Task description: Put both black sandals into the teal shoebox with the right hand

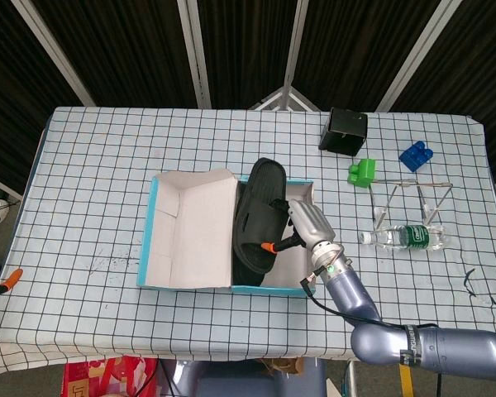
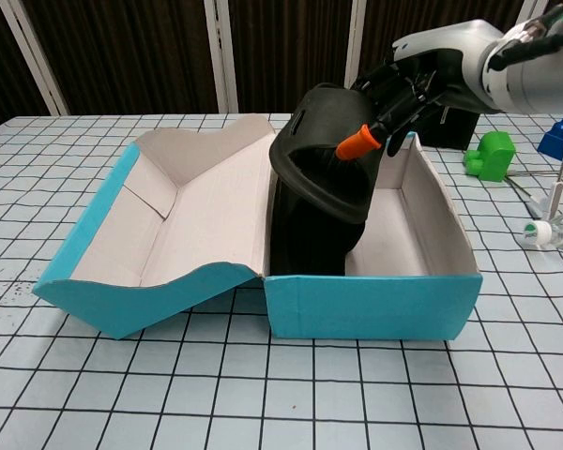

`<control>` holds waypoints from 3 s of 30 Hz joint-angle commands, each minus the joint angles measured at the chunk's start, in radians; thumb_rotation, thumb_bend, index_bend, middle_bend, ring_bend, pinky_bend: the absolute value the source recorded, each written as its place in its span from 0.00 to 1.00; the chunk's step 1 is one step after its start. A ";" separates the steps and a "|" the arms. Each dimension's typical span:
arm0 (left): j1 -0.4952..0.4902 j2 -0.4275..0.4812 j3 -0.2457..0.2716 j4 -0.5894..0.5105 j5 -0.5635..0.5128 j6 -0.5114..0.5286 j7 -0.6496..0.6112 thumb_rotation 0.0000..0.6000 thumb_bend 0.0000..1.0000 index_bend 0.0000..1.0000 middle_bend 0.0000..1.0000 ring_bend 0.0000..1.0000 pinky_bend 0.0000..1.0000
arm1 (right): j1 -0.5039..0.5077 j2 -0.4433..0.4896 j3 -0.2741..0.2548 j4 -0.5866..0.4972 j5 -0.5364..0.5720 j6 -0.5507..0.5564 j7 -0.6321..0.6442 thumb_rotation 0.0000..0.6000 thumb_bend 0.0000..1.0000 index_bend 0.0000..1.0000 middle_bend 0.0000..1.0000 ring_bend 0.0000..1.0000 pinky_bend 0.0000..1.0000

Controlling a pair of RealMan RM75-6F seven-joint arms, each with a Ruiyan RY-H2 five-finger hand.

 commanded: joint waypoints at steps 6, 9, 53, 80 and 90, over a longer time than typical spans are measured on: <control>-0.002 -0.004 0.000 0.000 0.001 -0.001 0.008 1.00 0.20 0.14 0.00 0.00 0.08 | -0.020 0.069 0.004 -0.048 0.081 -0.045 0.056 1.00 0.67 0.64 0.46 0.43 0.43; -0.002 -0.006 0.001 -0.001 0.001 -0.002 0.013 1.00 0.20 0.14 0.00 0.00 0.08 | -0.020 0.088 0.000 -0.063 0.102 -0.070 0.072 1.00 0.67 0.64 0.47 0.43 0.43; -0.008 -0.013 0.006 0.003 0.004 -0.008 0.031 1.00 0.20 0.14 0.00 0.00 0.08 | 0.027 0.043 -0.075 0.113 0.160 -0.195 0.270 1.00 0.69 0.65 0.47 0.43 0.45; -0.005 -0.011 0.008 -0.001 0.016 0.005 0.030 1.00 0.20 0.14 0.00 0.00 0.08 | 0.010 -0.041 -0.158 0.230 0.088 -0.206 0.248 1.00 0.71 0.66 0.47 0.43 0.45; -0.005 -0.011 0.009 -0.001 0.017 0.006 0.029 1.00 0.20 0.14 0.00 0.00 0.08 | 0.019 -0.079 -0.202 0.254 0.058 -0.168 0.173 1.00 0.72 0.66 0.47 0.43 0.45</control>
